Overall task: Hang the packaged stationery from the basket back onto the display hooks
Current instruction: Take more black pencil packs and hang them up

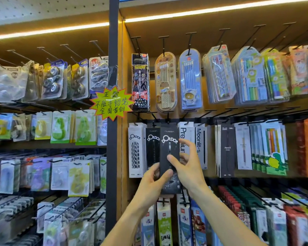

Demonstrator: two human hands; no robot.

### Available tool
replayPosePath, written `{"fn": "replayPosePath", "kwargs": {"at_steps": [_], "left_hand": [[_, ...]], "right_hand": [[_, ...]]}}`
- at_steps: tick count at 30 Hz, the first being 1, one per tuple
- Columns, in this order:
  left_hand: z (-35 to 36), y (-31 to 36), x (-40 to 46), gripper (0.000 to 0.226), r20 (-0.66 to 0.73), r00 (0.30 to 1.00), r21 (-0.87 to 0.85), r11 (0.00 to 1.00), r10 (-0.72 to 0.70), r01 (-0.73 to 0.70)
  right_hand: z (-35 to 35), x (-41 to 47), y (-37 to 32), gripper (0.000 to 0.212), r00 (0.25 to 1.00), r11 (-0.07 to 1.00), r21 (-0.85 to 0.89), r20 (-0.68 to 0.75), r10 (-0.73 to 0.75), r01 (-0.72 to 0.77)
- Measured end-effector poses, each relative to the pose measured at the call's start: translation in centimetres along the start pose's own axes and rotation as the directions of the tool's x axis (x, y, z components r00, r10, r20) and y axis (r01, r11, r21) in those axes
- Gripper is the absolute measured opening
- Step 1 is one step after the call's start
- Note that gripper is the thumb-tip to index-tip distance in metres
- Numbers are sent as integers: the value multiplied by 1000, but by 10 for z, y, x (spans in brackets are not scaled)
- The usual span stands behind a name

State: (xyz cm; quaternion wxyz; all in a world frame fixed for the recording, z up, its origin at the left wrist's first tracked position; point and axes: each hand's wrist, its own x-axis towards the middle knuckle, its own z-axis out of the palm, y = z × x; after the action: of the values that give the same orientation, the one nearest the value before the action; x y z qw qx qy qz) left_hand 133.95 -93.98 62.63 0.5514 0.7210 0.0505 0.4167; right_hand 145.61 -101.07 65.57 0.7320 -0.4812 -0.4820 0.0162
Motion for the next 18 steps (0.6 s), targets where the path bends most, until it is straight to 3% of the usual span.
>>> {"fn": "replayPosePath", "kwargs": {"at_steps": [12, 14, 16, 18], "left_hand": [[9, -8, 47, 21, -86, 994, 114, 991, -63, 73], [5, -15, 51, 43, -169, 985, 288, 955, -16, 65], [0, -21, 52, 63, -217, 970, 555, 832, 109, 31], [-4, -29, 51, 70, -187, 963, 701, 713, 195, -8]], "right_hand": [[2, 47, 15, 51, 996, 964, -256, -31, -81, 70], [4, 53, 18, 54, 993, 934, -346, -40, -113, 93], [9, 59, 24, 60, 986, 870, -473, -11, -165, 140], [13, 63, 30, 65, 980, 756, -633, 21, -199, 167]]}}
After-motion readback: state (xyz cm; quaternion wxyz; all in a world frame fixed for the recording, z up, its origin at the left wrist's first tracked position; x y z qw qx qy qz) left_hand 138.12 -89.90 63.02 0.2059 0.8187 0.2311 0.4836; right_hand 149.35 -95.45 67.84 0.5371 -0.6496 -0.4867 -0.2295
